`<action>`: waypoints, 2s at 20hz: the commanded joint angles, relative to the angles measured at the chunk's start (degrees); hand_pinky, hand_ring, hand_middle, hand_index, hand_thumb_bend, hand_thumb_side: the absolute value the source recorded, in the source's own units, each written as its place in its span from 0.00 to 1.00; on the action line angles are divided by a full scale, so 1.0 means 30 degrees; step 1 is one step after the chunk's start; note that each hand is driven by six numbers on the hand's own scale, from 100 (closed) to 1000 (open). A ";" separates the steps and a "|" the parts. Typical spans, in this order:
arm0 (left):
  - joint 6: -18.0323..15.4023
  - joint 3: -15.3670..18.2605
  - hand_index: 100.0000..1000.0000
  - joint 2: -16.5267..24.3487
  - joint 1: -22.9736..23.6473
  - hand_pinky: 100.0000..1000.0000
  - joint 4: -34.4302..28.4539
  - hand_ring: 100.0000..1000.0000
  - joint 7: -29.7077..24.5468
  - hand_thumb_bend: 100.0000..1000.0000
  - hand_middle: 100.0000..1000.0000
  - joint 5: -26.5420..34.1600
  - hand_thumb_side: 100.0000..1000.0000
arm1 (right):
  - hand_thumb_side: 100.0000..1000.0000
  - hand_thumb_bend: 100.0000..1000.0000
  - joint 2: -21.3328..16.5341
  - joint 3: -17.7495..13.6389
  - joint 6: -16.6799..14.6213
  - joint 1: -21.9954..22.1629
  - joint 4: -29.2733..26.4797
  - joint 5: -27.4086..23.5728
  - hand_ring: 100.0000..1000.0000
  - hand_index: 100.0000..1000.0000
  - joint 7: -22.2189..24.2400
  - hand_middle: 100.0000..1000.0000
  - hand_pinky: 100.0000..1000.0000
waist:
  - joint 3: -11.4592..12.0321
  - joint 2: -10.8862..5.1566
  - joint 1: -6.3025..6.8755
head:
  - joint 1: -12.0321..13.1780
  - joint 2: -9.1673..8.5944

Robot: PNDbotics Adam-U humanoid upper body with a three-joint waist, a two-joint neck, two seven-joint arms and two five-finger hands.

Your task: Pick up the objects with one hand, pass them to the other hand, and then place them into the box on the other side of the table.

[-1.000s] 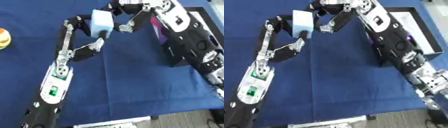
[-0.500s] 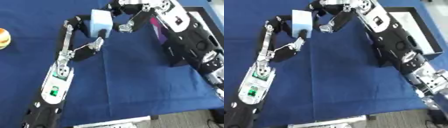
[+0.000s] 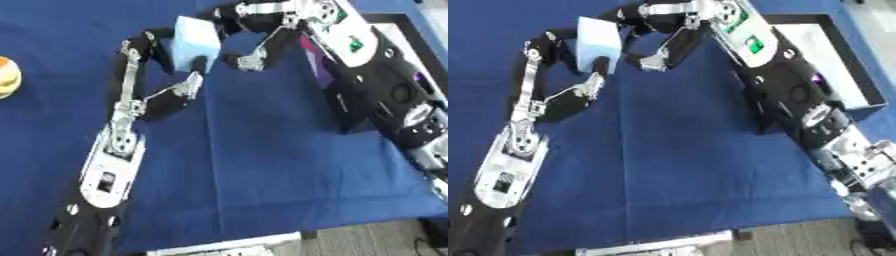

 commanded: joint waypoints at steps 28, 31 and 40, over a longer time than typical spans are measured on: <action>-0.0092 0.0110 0.41 0.0035 -0.0170 0.56 0.0217 0.27 0.0863 0.04 0.18 -0.1412 0.10 | 0.49 0.00 -0.0475 0.0544 -0.1485 -0.0145 -0.1191 -0.0815 1.00 1.00 0.0200 1.00 0.91 | -0.0074 -0.0123 -0.0147 | -0.0251 -0.0022; -0.0155 0.0052 0.41 0.0001 -0.0177 0.56 0.0129 0.27 0.0918 0.05 0.18 -0.1352 0.09 | 0.53 0.00 -0.0457 0.0614 -0.1580 -0.0151 -0.1278 -0.0755 1.00 1.00 0.0200 1.00 0.92 | -0.0066 -0.0126 -0.0154 | -0.0255 -0.0022; -0.0288 -0.0186 0.41 0.0006 -0.0198 0.56 -0.0182 0.27 0.0790 0.07 0.18 -0.1135 0.06 | 0.56 0.00 -0.0415 0.0542 -0.2167 -0.0187 -0.1262 -0.0569 1.00 1.00 0.0200 1.00 0.91 | -0.0074 -0.0068 -0.0159 | -0.0203 -0.0022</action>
